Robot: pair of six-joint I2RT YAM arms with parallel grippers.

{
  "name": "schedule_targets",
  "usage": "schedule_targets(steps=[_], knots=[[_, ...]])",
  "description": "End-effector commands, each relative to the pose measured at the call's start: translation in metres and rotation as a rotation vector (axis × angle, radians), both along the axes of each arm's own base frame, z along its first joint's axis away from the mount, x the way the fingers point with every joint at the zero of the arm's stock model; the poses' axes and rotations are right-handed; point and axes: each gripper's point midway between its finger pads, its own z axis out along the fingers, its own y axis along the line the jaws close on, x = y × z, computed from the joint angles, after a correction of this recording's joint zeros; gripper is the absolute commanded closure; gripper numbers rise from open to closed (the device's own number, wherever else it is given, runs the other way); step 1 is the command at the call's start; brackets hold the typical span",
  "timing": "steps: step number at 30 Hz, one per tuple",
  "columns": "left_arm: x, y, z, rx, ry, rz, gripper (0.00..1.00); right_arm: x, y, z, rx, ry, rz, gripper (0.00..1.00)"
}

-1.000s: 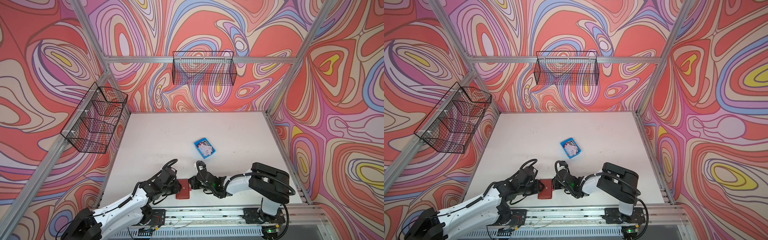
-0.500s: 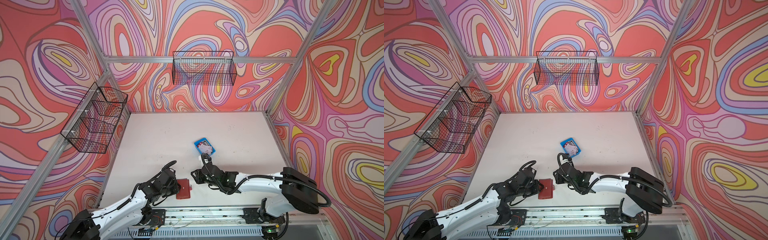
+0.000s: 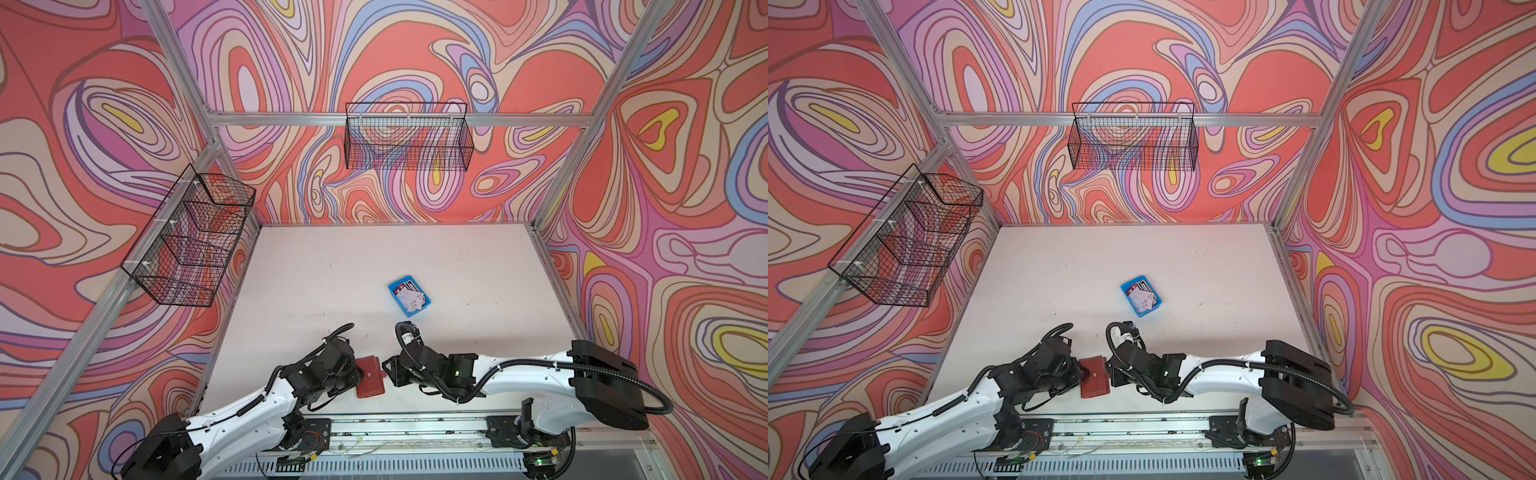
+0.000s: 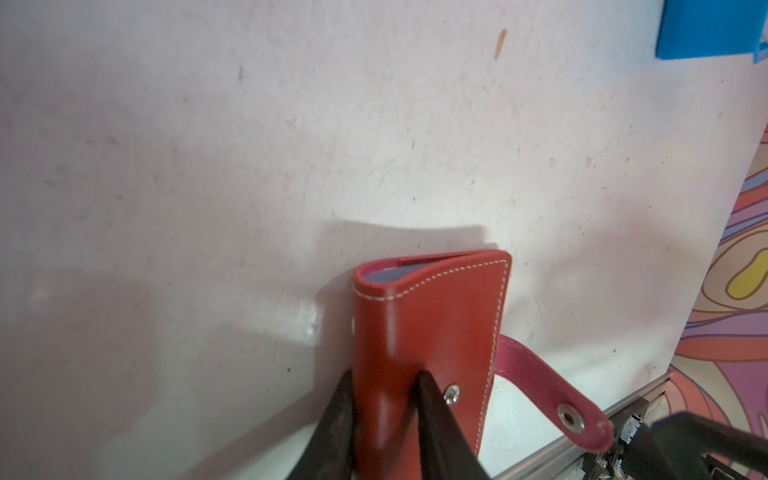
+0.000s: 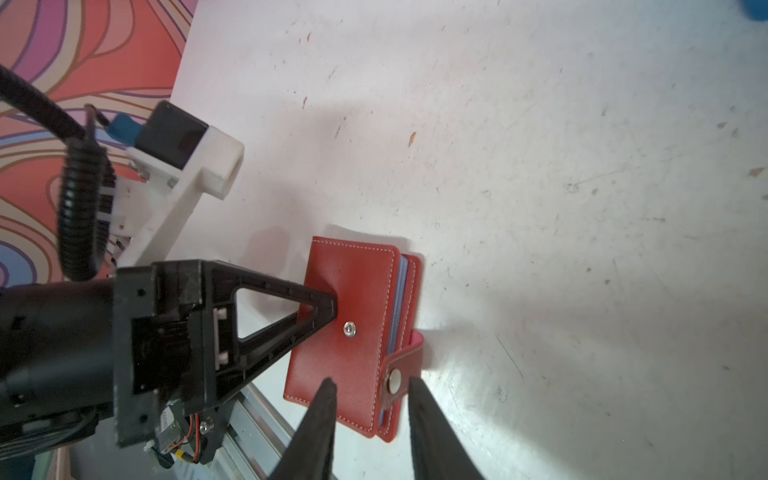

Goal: Put the credit cards into the card holder

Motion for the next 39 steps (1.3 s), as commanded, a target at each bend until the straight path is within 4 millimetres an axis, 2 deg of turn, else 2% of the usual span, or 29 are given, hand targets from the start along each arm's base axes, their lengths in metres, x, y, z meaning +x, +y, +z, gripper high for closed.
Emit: schedule_targets(steps=[1,5,12,19,24,32,37,39], knots=[[-0.001,0.008,-0.009,0.055,0.031,0.036,0.73,-0.001,0.002,-0.007,-0.049,0.001,-0.014,0.72],[-0.002,0.008,-0.01,0.061,0.035,0.036,0.73,0.0,-0.002,-0.018,-0.087,0.008,-0.027,0.76],[-0.001,0.011,-0.006,0.06,0.017,0.039,0.73,0.0,-0.002,-0.02,-0.091,0.004,-0.03,0.88],[-0.002,0.011,-0.004,0.063,0.016,0.028,0.73,0.002,0.002,-0.019,-0.1,-0.004,-0.023,0.92],[-0.002,0.011,-0.003,0.063,0.014,0.026,0.73,0.003,0.003,-0.026,-0.12,0.001,-0.022,0.87],[-0.003,0.013,-0.002,0.061,0.008,0.029,0.74,0.004,0.001,-0.025,-0.126,-0.005,-0.032,0.89],[-0.002,0.012,-0.001,0.056,0.003,0.028,0.73,0.004,0.001,-0.023,-0.123,-0.007,-0.03,1.0],[-0.002,0.013,-0.001,0.061,0.004,0.028,0.73,0.004,0.001,-0.022,-0.118,-0.01,-0.03,1.0]])
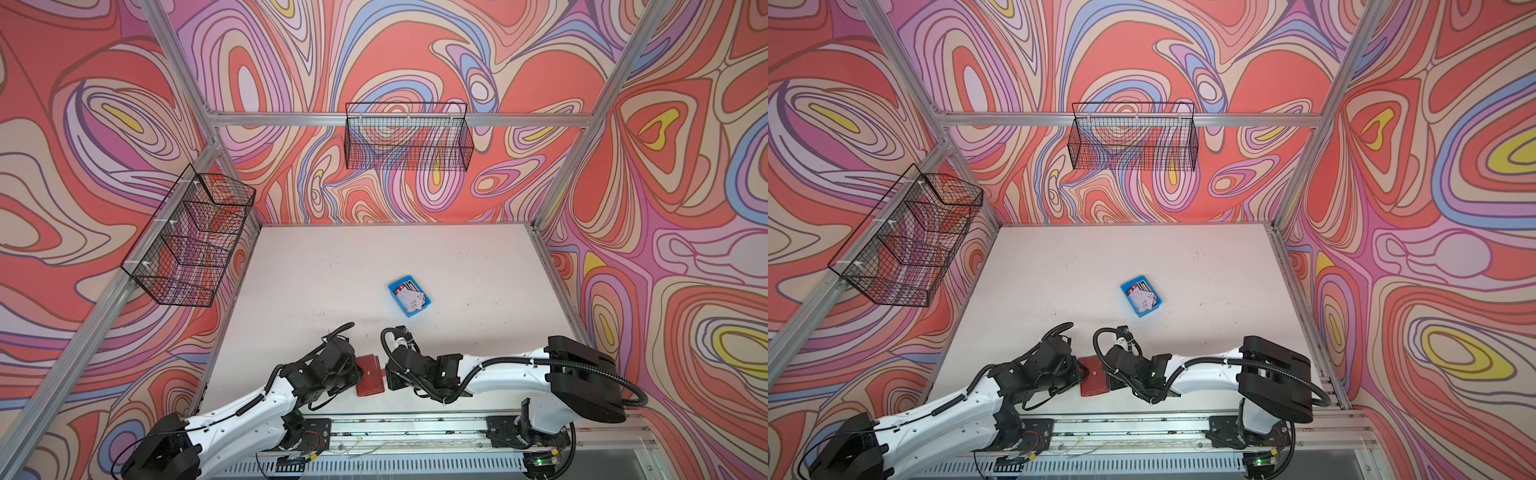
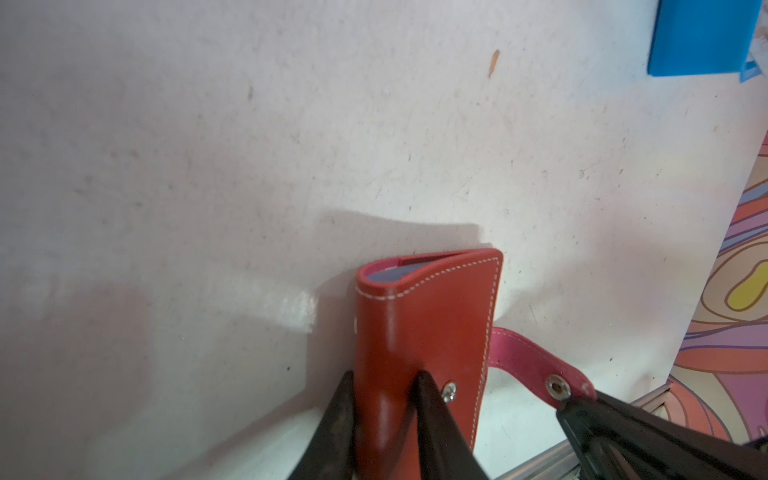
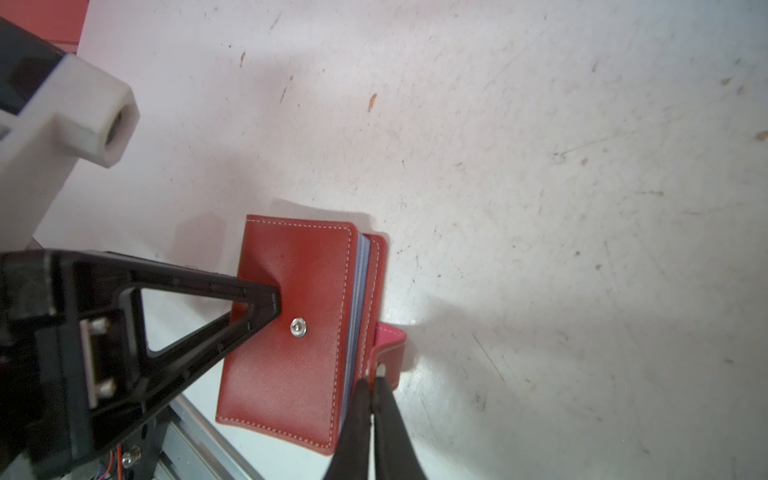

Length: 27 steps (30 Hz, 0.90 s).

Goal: Put the credit cards into the card holder

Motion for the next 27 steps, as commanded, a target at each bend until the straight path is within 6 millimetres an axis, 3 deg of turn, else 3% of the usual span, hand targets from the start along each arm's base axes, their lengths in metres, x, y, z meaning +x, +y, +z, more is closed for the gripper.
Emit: schedule_targets(steps=[1,9,12,19,27], knots=[[-0.004,0.011,-0.006,0.055,0.015,0.011,0.73,0.002,0.002,0.007,0.01,-0.02,-0.008,1.0],[-0.005,0.014,0.001,0.099,0.009,-0.024,0.7,0.001,0.005,0.014,0.054,-0.032,0.013,1.0],[-0.004,0.02,0.007,0.144,-0.006,-0.039,0.62,0.0,0.005,0.014,0.055,-0.038,0.023,1.0],[-0.003,0.029,0.021,0.208,-0.03,-0.072,0.63,-0.003,0.007,0.012,0.076,-0.037,0.047,1.0],[-0.009,0.033,0.007,0.222,-0.013,-0.092,0.67,-0.006,0.01,0.012,0.093,-0.036,0.068,1.0]])
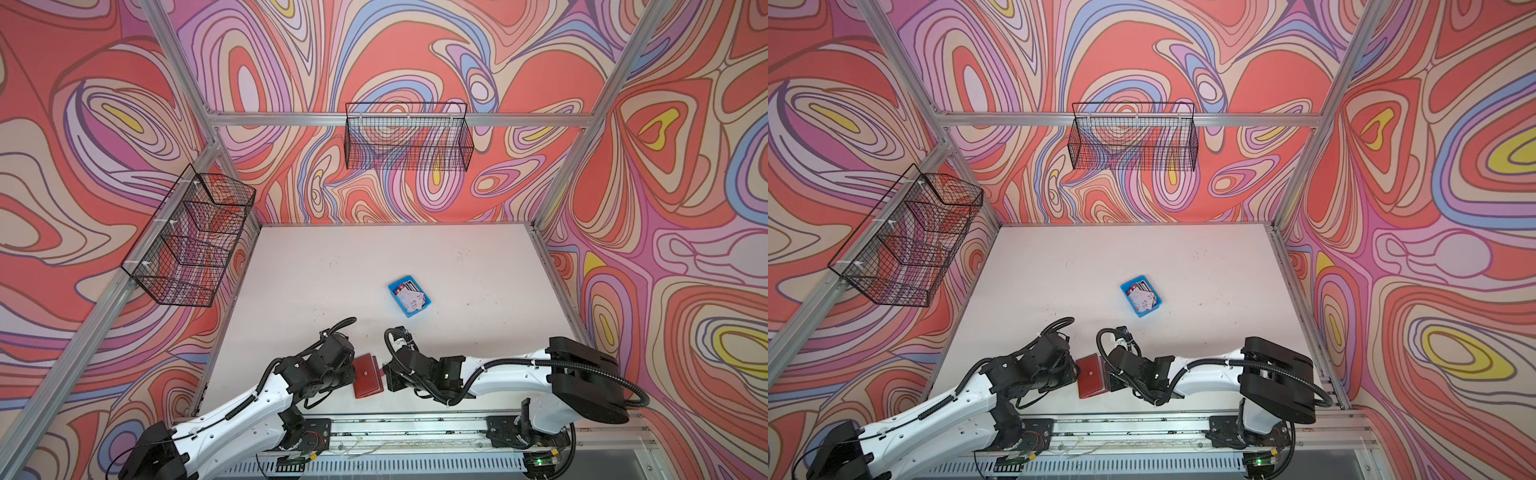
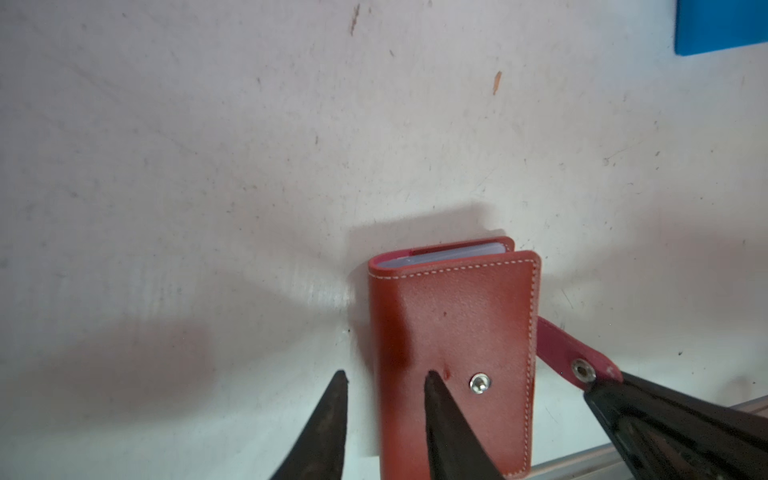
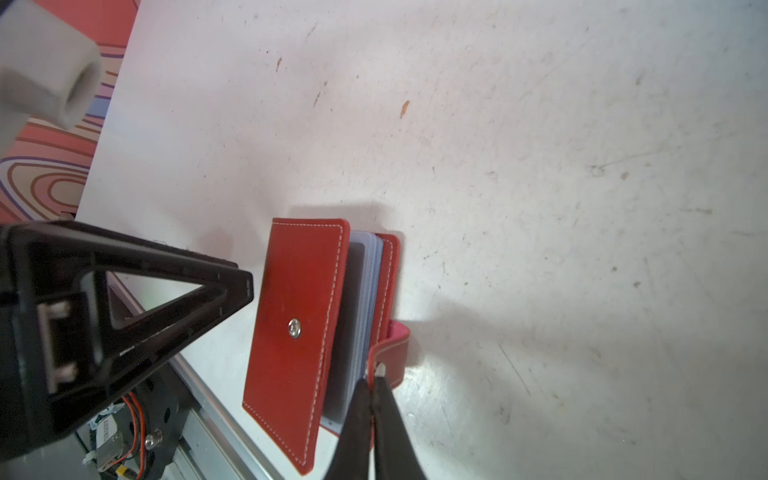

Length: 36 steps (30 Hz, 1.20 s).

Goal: Put the credit cards into the card holder

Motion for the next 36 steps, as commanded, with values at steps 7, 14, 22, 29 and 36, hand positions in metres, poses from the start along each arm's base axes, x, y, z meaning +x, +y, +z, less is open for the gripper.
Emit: schedule_targets(steps=[7,14,22,29,36], knots=[[-0.007,0.003,-0.021,0.02,0.021,-0.03,0.73,-0.005,0.01,0.007,0.063,-0.01,0.046,1.0],[-0.009,0.005,-0.03,0.032,0.039,-0.022,0.74,-0.007,0.016,0.01,0.091,-0.012,0.066,1.0],[-0.009,0.001,-0.033,0.027,0.06,-0.03,0.75,-0.007,0.021,0.017,0.123,-0.022,0.079,1.0],[-0.01,0.003,-0.034,0.038,0.064,-0.025,0.75,-0.01,0.03,0.016,0.132,-0.021,0.098,1.0],[-0.011,-0.005,-0.029,-0.002,0.059,-0.051,0.75,-0.018,0.046,0.013,0.132,-0.019,0.14,1.0]])
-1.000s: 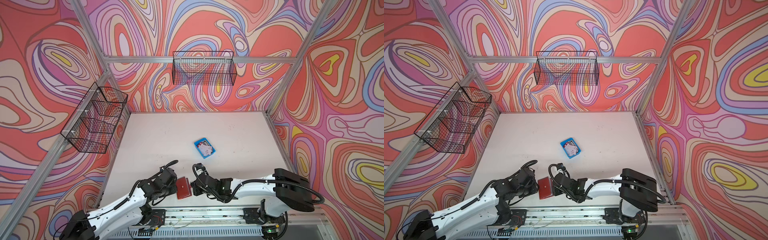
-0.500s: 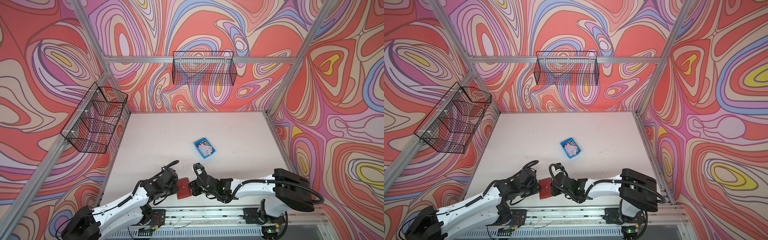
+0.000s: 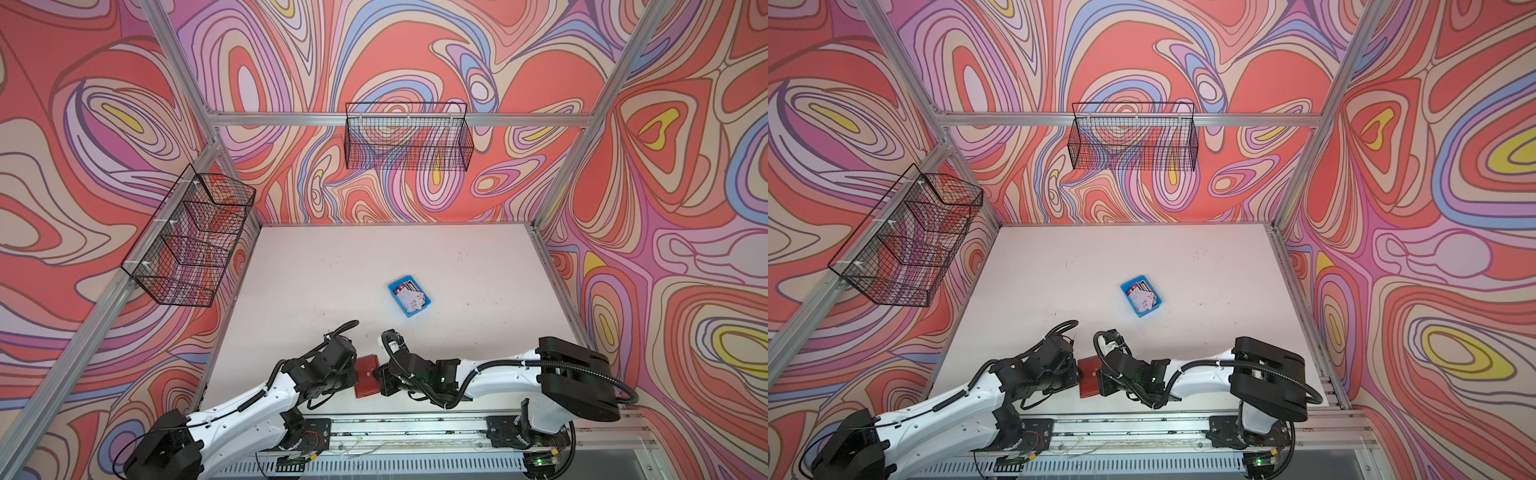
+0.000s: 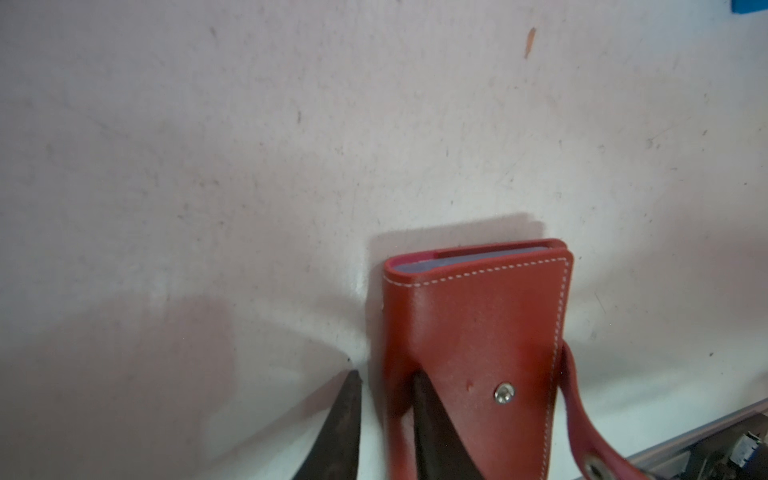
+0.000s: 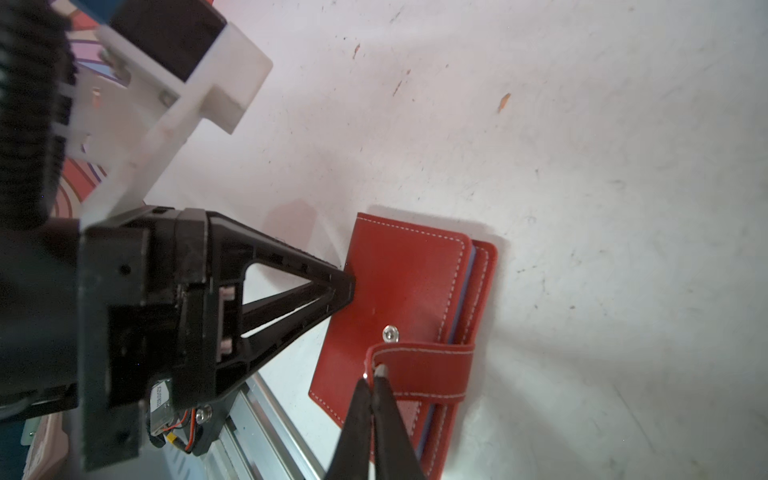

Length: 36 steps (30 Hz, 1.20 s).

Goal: Put the credit cards into the card holder

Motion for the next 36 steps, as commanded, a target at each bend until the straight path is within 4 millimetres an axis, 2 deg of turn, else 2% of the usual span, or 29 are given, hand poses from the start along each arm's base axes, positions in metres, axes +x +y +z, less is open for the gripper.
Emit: schedule_targets(steps=[1,7,27,36], knots=[[-0.009,0.002,-0.006,0.009,0.037,-0.024,0.75,-0.003,0.017,0.008,0.043,-0.012,0.034,1.0],[-0.009,-0.001,-0.006,-0.004,0.034,-0.034,0.75,-0.004,0.024,0.008,0.05,-0.01,0.054,1.0],[-0.006,-0.01,0.0,-0.047,0.02,-0.053,0.75,-0.003,0.024,0.006,0.008,-0.026,0.065,1.0],[-0.006,-0.008,0.001,-0.041,0.017,-0.045,0.75,-0.002,0.022,-0.003,-0.06,-0.013,0.06,1.0]])
